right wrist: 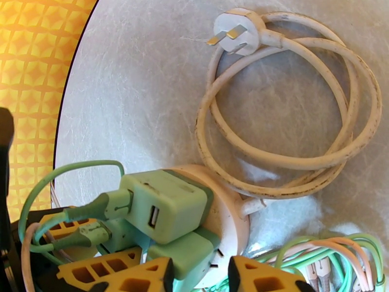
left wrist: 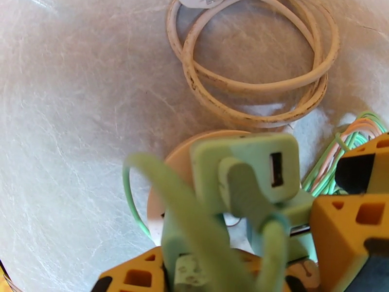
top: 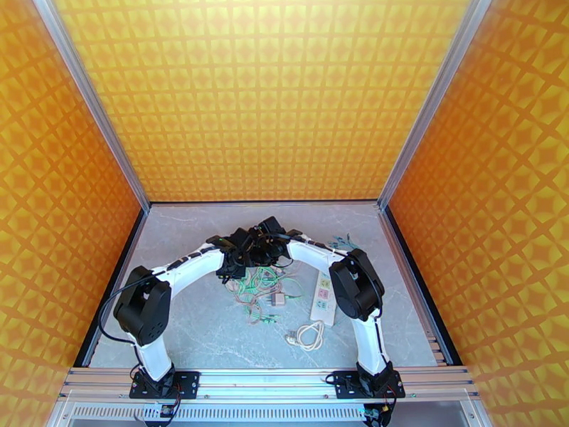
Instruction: Pull the plug off the socket
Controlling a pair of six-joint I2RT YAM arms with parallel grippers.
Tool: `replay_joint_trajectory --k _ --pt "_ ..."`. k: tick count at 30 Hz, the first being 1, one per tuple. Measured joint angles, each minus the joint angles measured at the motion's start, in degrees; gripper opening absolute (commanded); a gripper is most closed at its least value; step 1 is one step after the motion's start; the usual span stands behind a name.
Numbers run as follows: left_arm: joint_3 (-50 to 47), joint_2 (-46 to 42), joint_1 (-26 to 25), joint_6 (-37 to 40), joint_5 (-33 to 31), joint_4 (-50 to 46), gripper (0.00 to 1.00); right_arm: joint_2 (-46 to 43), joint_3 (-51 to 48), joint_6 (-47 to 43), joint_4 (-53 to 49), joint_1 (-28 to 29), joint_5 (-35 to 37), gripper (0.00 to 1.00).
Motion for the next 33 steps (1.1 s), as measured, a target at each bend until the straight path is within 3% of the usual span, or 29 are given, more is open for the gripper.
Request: replay_joint_trajectory --k 5,13,18,25,33 --pt "-0.02 -0.09 0.42 -0.15 0.55 0.13 0.0 0.0 0.0 0.0 -0.02 0.0 0.0 0.35" --pt "-7.78 -6.64 7.02 -2.69 10.49 6.43 0.0 0.15 0.0 0.0 0.61 0.24 0.0 0.35" --pt "-9.14 -7.78 8.2 -3.26 12.24 6.86 0.0 0.33 0.0 0.0 1.31 0.66 0.2 0.35" --pt "-8.52 -7.34 7.32 -3.06 11.61 6.25 0.0 0.37 0.0 0.0 1.4 0.66 0.15 0.35" --pt "-0.17 -1.01 1.86 -0.59 2.56 -1.53 0.0 0.37 0.0 0.0 1.25 0.63 0.15 0.35"
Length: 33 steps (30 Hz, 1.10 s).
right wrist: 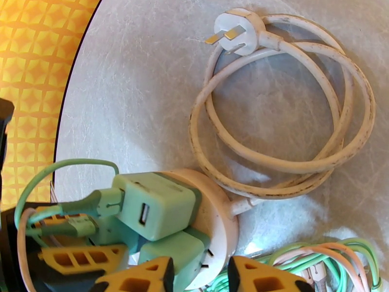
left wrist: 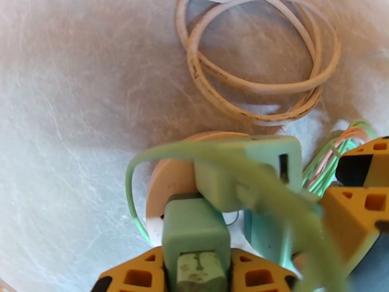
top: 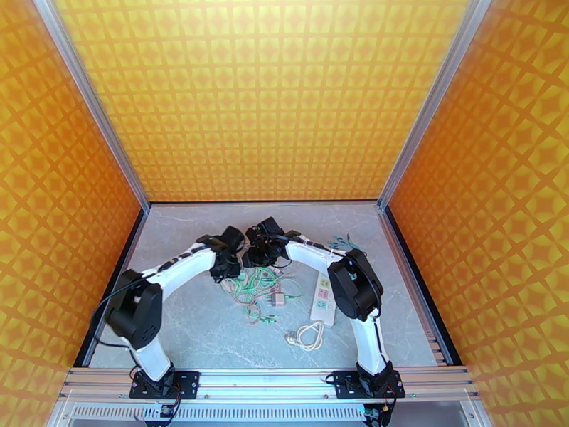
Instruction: Pull the plug off the socket
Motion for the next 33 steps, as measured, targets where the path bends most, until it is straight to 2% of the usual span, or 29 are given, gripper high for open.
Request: replay_joint_trajectory --k 7,12,15,23,33 --pt "3.39 2.73 -2.89 1.68 -5.46 -3.17 0.0 0.04 0.44 -0.02 -1.03 -0.15 0.07 0.35" --pt "4.15 3.21 -3.34 1.81 -6.51 -3.72 0.0 0.07 0.72 -0.04 -1.73 -0.35 0.07 0.35" --pt "2.91 2.25 -1.9 1.36 -4.35 -2.43 0.0 0.22 0.83 -0.02 -1.66 -0.31 0.04 0.35" --pt "-5.38 -4.17 4.35 -1.73 7.02 5.38 0.0 0.72 1.25 -0.04 -0.83 0.17 -0.17 0.35" --pt "-5.84 -4.87 4.28 -1.99 7.82 5.2 0.0 0.87 1.4 -0.04 -0.46 1.05 -0.17 0.35"
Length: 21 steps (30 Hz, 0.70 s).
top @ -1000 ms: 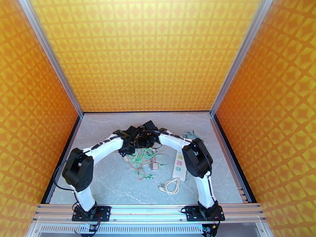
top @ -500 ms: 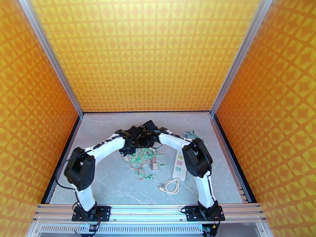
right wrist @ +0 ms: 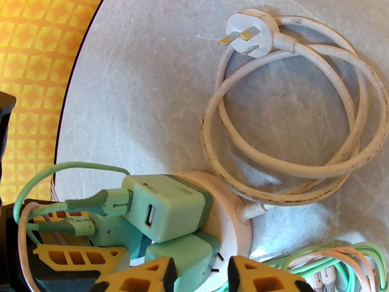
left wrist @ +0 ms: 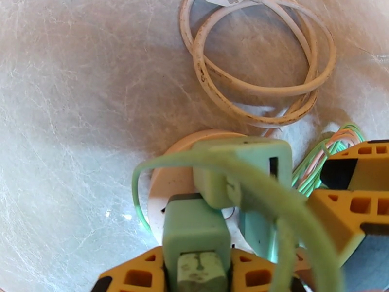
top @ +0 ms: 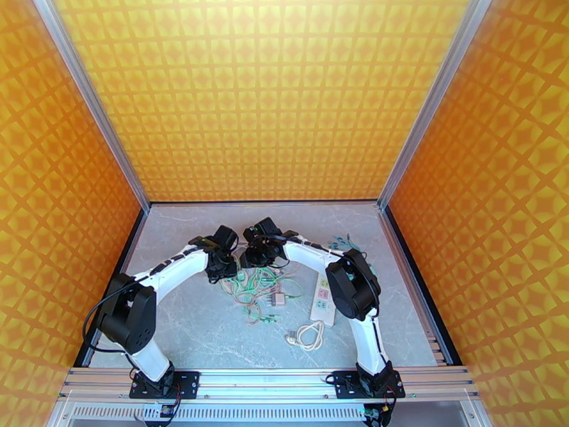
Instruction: Pull the plug off the socket
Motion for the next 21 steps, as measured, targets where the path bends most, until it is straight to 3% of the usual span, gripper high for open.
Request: replay_joint_trajectory --k 12,21 --pt "2.91 -0.92 -1.51 0.57 -1.36 -2.1 0.0 0.04 0.48 -0.2 -0.63 0.44 1.01 0.34" --pt "-1.84 -9.92 0.46 -1.36 -1.29 -1.01 0.0 0.04 0.48 -0.17 -0.48 0.61 1.11 0.34"
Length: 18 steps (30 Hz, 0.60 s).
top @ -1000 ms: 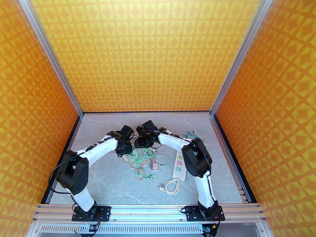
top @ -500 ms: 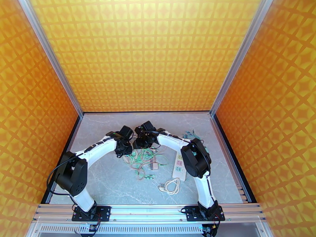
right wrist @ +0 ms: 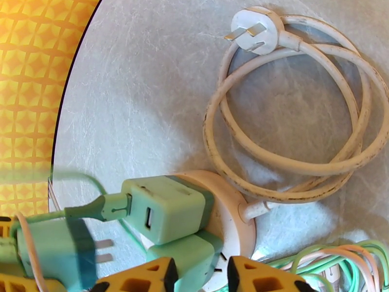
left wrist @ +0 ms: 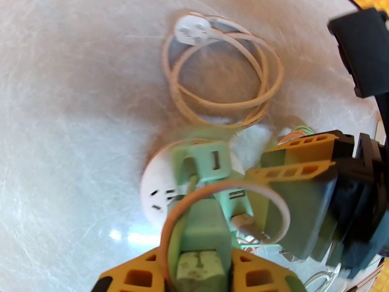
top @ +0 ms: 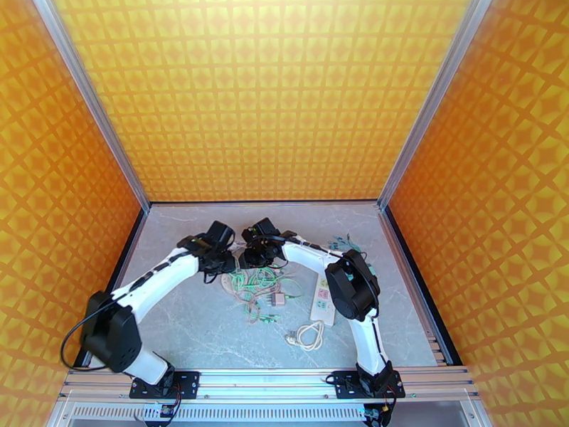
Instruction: Pull the plug off the socket
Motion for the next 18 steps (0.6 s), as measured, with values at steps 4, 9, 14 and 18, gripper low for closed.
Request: replay_joint_trajectory --k 4,9,14,18 --pt "-5.18 -2.62 1.68 -1.77 -0.02 1.05 0.01 0.0 0.0 0.0 0.31 0.11 0.02 0.34" --pt "-9.51 -6.67 2.64 -3.13 0.04 3.54 0.08 0.15 0.0 0.0 1.27 0.74 0.44 0.34" --pt "-10.34 -7.19 2.75 -3.19 0.39 4.35 0.09 0.17 0.0 0.0 1.42 0.76 0.68 0.34" --pt "-10.29 -5.01 2.75 -3.19 0.39 4.11 0.1 0.15 -0.02 0.0 1.42 0.79 0.83 0.34"
